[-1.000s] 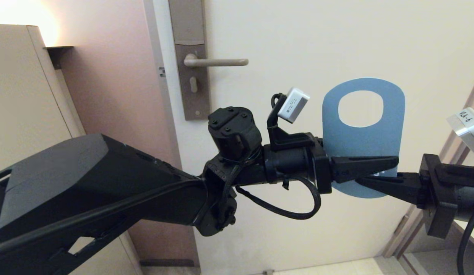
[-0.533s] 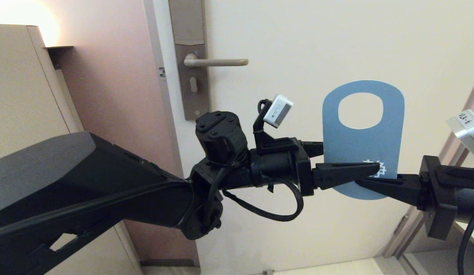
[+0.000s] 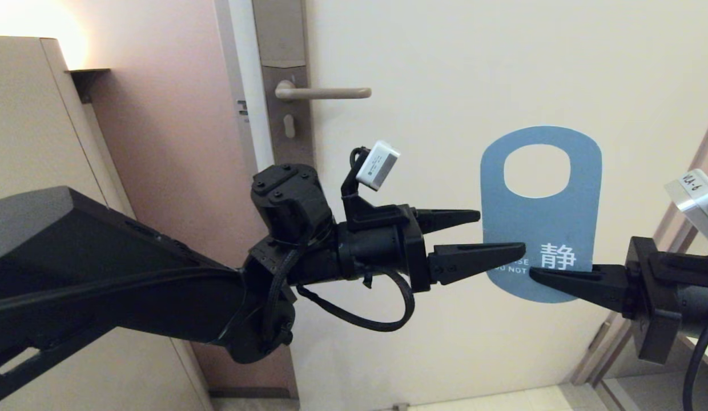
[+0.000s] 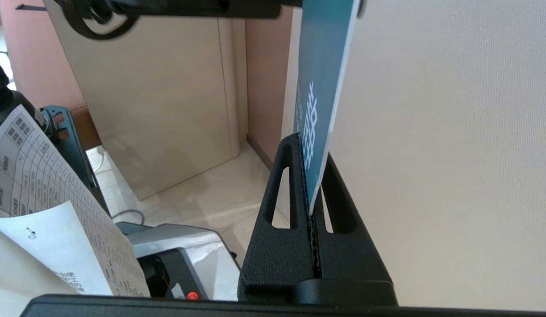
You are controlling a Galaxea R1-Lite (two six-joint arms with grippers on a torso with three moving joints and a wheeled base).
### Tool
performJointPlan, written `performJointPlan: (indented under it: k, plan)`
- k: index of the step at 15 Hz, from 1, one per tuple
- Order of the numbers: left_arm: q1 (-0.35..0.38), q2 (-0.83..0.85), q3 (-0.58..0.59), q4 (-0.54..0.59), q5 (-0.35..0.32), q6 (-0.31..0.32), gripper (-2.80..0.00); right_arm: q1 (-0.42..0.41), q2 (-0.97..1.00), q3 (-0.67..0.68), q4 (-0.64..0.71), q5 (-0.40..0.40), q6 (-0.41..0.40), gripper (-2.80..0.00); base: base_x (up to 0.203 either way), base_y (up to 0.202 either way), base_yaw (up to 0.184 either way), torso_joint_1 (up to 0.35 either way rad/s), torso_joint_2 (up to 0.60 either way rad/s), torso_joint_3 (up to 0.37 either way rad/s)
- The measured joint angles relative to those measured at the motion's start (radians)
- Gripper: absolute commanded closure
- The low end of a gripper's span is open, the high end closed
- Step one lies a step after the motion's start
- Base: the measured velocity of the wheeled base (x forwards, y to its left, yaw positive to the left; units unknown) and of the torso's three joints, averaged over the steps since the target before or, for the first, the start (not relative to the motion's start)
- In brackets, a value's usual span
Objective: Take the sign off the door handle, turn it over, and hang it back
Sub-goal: Hand it to the other hand, then hang the sign back with the other side facing out
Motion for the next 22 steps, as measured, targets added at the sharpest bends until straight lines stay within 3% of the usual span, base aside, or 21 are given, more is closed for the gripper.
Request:
performJointPlan:
  k: [8,9,13,17,20,22]
  plan:
    - [0.064,-0.135,0.169,0.000,0.003,0.043,-2.80,0.000,-0.012,0.016,0.000,-0.003,-0.001,0.00,0.000,0.000,0.000,0.000,0.00,0.000]
    - [0.074,-0.155,0.196,-0.001,0.003,0.055,0.00,0.000,-0.013,0.017,0.000,-0.004,-0.002,0.00,0.000,0.000,0.000,0.000,0.00,0.000]
    - [0.092,-0.229,0.270,0.001,0.009,0.075,0.00,-0.002,-0.022,0.027,-0.001,-0.006,-0.003,0.00,0.000,0.000,0.000,0.000,0.00,0.000]
    - [0.113,-0.291,0.335,0.015,0.099,0.101,0.00,-0.004,-0.030,0.032,-0.001,-0.006,-0.014,0.00,0.000,0.000,0.000,0.000,0.00,0.000]
    - [0.162,-0.349,0.386,0.110,0.148,0.196,0.00,-0.005,-0.030,0.032,-0.001,-0.007,-0.017,0.00,0.000,0.000,0.000,0.000,0.00,0.000]
    - [0.204,-0.397,0.414,0.238,0.239,0.303,0.00,-0.006,-0.028,0.031,-0.001,-0.007,-0.016,0.00,0.000,0.000,0.000,0.000,0.00,0.000]
